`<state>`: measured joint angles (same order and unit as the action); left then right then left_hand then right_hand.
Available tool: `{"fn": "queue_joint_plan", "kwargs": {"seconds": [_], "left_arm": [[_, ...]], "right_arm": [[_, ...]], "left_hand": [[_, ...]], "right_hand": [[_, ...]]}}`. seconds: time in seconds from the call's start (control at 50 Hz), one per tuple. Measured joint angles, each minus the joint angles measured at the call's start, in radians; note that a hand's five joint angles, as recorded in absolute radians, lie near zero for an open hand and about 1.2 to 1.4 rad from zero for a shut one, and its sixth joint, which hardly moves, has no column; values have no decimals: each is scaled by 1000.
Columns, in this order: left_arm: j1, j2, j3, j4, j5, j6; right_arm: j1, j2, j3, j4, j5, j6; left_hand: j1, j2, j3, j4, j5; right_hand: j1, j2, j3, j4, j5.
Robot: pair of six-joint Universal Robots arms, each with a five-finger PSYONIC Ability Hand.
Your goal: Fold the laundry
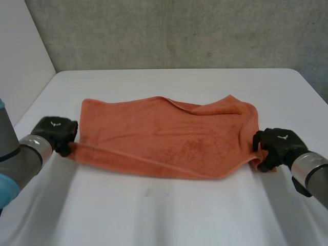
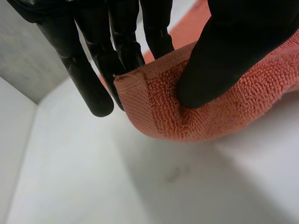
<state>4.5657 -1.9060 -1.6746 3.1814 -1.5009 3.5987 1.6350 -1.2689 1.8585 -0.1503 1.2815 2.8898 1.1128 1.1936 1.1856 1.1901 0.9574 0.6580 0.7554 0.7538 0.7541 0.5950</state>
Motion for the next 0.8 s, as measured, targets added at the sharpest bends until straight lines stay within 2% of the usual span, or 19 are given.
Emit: {"fn": "queue_joint_plan", "kwargs": {"seconds": [0.1, 0.24, 0.32, 0.4, 0.42, 0.58, 0.8], "left_arm": [[-7, 38, -13, 44, -22, -13], [-7, 79, -28, 77, -41, -51], [3, 113, -37, 101, -45, -81], [19, 142, -47, 127, -44, -102], [31, 155, -54, 143, -43, -110], [61, 174, -88, 201, -38, -120], [50, 167, -115, 217, -33, -118]], "right_arm": [[-45, -36, -2, 29, -11, 107], [-90, -68, 1, 85, -64, 141], [-115, -76, 1, 126, -121, 104], [-127, -74, 3, 142, -159, 19], [-131, -70, 6, 146, -172, -44], [-129, -36, 10, 137, -181, -204], [-127, 39, 3, 60, -175, -231]], "left_hand": [[0, 1, 0, 0, 0], [0, 1, 0, 0, 0], [0, 1, 0, 0, 0], [0, 1, 0, 2, 0], [0, 2, 0, 4, 0], [4, 3, 3, 4, 0], [4, 4, 5, 4, 0]], "right_hand": [[-27, -29, -41, -47, -56], [-27, -29, -41, -47, -56], [-27, -29, -41, -47, -56], [-27, -29, -41, -47, -56], [-27, -29, -41, -47, -56], [-27, -29, -41, -47, -56], [-27, -29, -41, -47, -56]]}}
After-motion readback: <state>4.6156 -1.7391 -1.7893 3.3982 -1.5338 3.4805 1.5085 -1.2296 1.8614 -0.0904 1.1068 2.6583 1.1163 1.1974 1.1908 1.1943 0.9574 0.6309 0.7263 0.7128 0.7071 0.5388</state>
